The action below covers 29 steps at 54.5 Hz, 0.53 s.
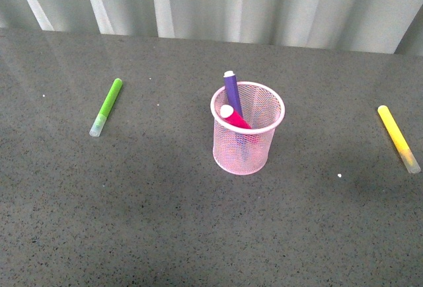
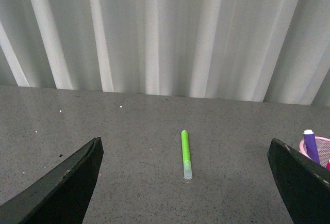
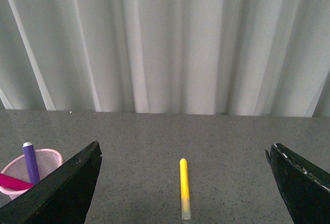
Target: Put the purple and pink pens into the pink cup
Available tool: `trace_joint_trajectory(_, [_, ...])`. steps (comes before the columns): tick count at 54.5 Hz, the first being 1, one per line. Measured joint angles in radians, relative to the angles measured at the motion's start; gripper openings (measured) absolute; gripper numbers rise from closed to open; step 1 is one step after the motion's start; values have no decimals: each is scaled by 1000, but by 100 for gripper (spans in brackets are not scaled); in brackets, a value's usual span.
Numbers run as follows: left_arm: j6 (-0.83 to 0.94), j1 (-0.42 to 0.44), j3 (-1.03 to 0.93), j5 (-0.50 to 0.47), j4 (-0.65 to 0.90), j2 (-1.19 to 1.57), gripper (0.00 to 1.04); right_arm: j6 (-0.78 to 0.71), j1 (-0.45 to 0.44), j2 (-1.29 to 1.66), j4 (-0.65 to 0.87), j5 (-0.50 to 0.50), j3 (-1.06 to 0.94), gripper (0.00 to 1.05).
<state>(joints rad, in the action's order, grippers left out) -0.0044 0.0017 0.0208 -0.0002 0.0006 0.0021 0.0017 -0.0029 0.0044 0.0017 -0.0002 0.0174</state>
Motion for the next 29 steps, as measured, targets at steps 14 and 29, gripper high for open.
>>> trace_joint_trajectory(14, [0, 0, 0, 0, 0, 0, 98, 0, 0, 0, 0, 0, 0, 98])
trace_joint_trajectory(29, [0, 0, 0, 0, 0, 0, 98, 0, 0, 0, 0, 0, 0, 98])
